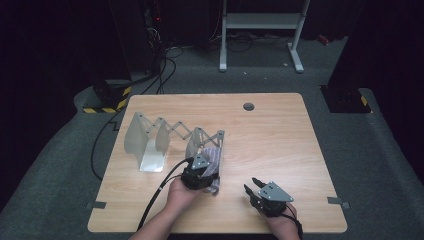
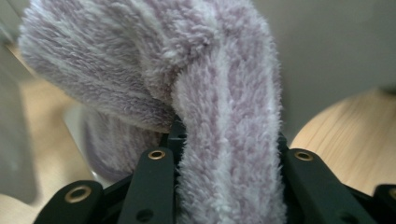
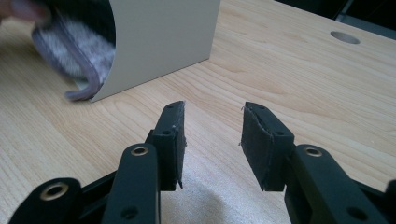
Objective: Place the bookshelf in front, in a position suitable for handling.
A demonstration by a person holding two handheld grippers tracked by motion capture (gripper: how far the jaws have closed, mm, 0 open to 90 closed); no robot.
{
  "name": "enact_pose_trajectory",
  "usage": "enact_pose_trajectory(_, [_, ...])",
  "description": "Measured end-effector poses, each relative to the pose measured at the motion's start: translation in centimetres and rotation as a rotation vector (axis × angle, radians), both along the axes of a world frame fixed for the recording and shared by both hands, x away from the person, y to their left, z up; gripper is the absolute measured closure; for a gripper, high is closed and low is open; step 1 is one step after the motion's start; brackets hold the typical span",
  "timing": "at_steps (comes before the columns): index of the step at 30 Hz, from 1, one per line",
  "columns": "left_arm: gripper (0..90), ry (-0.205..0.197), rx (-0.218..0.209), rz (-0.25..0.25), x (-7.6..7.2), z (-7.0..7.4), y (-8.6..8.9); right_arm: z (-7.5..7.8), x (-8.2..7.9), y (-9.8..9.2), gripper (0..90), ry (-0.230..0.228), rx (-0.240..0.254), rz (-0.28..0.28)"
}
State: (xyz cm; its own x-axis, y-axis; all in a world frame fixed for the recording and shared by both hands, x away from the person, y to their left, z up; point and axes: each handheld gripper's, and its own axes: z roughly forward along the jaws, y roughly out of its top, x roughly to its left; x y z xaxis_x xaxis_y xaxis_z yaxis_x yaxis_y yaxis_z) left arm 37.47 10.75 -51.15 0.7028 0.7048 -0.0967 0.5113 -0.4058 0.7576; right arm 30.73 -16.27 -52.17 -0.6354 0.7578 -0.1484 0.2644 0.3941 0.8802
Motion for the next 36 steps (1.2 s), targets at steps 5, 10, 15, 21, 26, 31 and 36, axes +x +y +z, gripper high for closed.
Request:
enact_pose_trajectory(5, [66.5,0.013,-0.026,0.011,0.1,-0.4,0.3,0.0,0.0,0.0,59.6,0.001,-0.001,0.000])
enact_pose_trajectory(10, [66.5,-0.011,-0.029,0.007,-0.2,1.0,0.1,0.0,-0.1,0.1,59.6,0.002,-0.002,0.001])
enact_pose_trajectory(15, [66.4,-0.083,-0.047,0.000,-0.5,4.2,0.2,0.0,0.0,0.1,59.6,0.002,-0.001,0.002])
enact_pose_trajectory(21, [66.5,-0.210,-0.086,-0.002,-1.1,9.2,0.4,0.0,0.0,0.1,59.6,0.002,-0.001,0.003])
enact_pose_trajectory(26, [66.5,-0.297,-0.107,-0.002,-1.5,12.0,0.4,0.0,0.0,0.1,59.6,0.002,0.000,0.002])
enact_pose_trajectory(31, [66.5,-0.276,-0.099,0.001,-0.9,11.3,0.2,0.0,-0.1,0.1,59.6,0.002,-0.002,0.002])
enact_pose_trajectory(36, [66.7,-0.229,-0.087,0.012,-0.4,9.3,0.3,0.0,0.0,0.1,59.6,0.002,-0.001,0.003])
